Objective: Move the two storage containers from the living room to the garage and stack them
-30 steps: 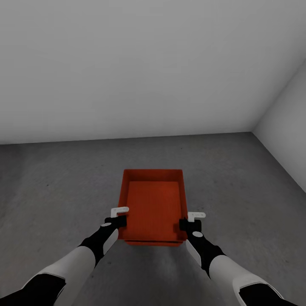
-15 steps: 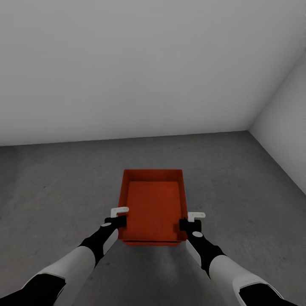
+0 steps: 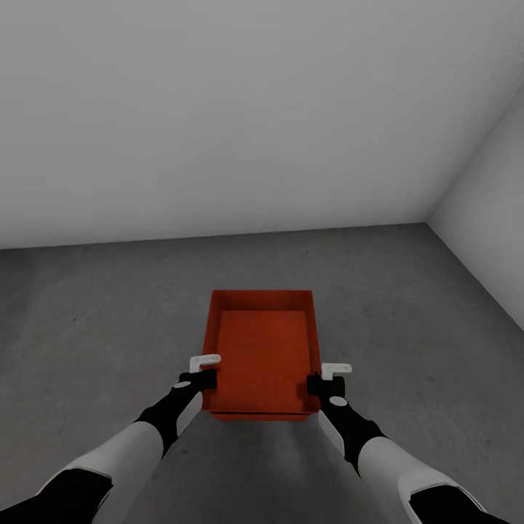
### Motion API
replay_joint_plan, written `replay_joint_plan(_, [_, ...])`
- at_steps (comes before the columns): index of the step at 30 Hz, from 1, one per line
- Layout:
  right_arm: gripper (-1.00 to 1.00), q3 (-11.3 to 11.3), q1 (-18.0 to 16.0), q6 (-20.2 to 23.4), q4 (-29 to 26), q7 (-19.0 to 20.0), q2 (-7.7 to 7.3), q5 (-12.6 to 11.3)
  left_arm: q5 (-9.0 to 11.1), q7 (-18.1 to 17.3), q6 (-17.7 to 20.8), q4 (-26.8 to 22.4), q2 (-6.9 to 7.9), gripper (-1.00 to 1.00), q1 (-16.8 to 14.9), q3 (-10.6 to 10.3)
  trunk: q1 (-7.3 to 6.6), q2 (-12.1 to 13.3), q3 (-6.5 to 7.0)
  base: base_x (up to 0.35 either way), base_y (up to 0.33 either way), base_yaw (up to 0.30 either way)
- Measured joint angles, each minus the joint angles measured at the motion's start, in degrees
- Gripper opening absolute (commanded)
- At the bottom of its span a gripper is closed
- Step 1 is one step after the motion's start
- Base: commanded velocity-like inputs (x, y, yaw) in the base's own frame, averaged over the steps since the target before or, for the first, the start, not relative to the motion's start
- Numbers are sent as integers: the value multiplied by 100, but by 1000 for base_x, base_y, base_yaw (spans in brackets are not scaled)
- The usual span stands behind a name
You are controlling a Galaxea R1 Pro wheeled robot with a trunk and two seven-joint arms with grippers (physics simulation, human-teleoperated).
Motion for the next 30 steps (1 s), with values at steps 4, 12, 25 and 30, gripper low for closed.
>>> replay_joint_plan(4, [-100, -1, 0, 0, 0, 1, 0, 2, 0, 0, 0, -2, 0, -100, 1, 0, 88, -160, -72, 0, 0, 0])
replay_joint_plan(12, [-100, -7, 0, 0, -3, 3, 0, 7, 2, 1, 0, -3, 1, -100, 0, -3, 110, -202, -90, 0, 0, 0])
replay_joint_plan(25, [-100, -8, 0, -7, -3, 3, 0, 6, 0, 2, 0, -9, 1, -100, -1, -5, 220, -403, -180, 0, 0, 0])
replay_joint_plan(30, [-100, -5, 0, 2, -2, 2, 0, 6, 2, 1, 0, 0, 0, -100, -1, -1, 220, -403, -180, 0, 0, 0])
